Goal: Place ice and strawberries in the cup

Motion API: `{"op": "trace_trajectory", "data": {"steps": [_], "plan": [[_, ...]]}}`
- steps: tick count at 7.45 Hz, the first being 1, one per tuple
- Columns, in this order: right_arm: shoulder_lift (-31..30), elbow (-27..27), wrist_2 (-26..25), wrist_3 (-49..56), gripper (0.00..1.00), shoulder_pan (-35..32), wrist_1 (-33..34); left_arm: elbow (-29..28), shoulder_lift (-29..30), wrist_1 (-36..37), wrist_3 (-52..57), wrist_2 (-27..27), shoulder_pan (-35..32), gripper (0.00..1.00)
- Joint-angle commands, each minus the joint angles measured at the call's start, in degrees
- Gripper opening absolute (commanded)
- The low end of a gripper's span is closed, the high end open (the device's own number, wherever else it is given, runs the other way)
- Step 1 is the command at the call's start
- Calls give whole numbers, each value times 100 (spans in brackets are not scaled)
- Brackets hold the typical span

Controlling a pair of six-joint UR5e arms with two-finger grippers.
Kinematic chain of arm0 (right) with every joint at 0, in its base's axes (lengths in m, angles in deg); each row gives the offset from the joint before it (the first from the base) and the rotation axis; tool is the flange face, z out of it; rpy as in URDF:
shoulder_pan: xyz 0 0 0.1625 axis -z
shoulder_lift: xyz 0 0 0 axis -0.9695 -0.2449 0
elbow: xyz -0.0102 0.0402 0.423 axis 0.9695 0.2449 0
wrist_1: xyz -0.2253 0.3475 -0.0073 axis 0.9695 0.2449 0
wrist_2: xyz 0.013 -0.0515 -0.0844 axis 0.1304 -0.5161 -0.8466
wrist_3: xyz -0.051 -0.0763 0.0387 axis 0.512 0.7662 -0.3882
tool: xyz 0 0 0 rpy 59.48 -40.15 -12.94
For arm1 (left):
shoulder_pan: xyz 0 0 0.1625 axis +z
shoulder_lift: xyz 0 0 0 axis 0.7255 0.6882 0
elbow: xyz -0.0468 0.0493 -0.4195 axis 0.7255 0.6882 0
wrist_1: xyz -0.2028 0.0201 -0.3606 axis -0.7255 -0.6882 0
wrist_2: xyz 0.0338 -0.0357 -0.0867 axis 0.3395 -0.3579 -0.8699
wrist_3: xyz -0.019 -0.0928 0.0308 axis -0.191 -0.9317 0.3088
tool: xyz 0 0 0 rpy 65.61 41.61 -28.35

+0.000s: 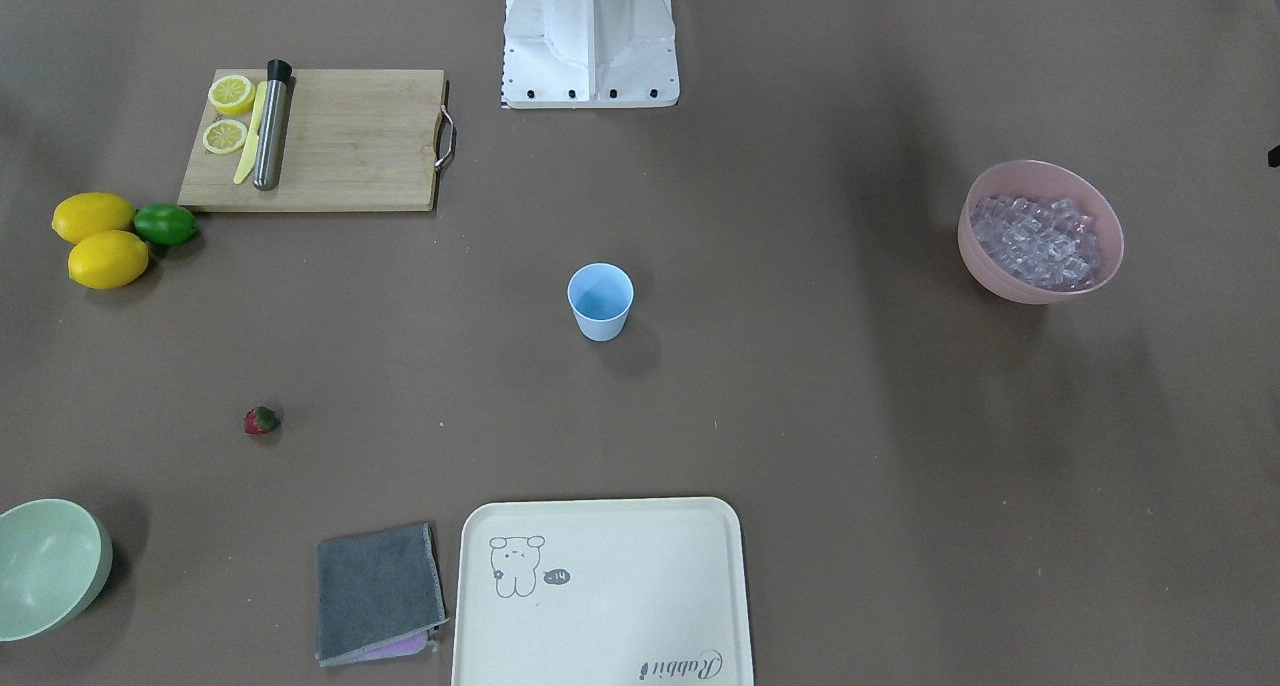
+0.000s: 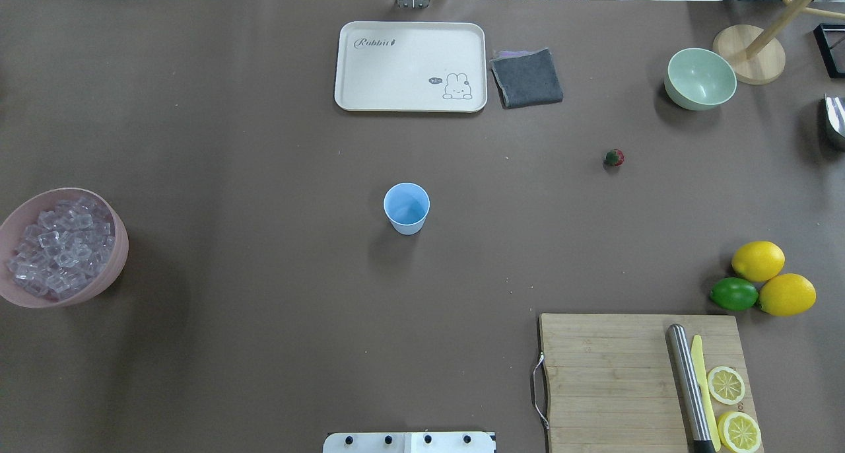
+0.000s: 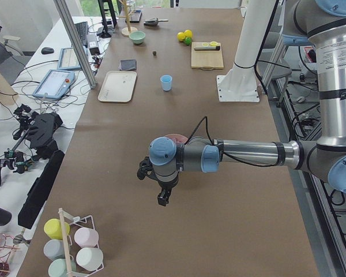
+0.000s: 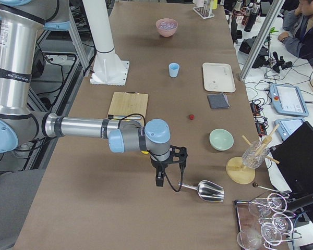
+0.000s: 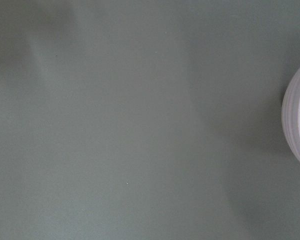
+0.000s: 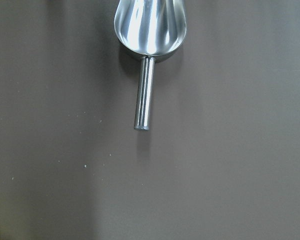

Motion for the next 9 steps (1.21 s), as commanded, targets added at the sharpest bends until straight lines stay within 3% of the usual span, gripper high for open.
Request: {"op": "trace_trajectory", "data": {"steps": [1, 5, 7, 8, 9], "plan": [[15, -6, -9, 0, 100, 0, 0, 9, -4, -5, 0, -5, 0, 99], [23, -41, -26, 0, 100, 0, -9, 105, 49, -13, 0, 4, 0, 99], [32, -15, -79, -61, 100, 0, -638, 237, 320, -22, -44, 4, -175, 99], [23, -15, -88, -79, 100, 0, -825, 342, 400, -144, -44, 4, -289, 99], [58, 2, -88, -114, 100, 0, -818, 204, 549, -728, -70, 4, -290, 99]]}}
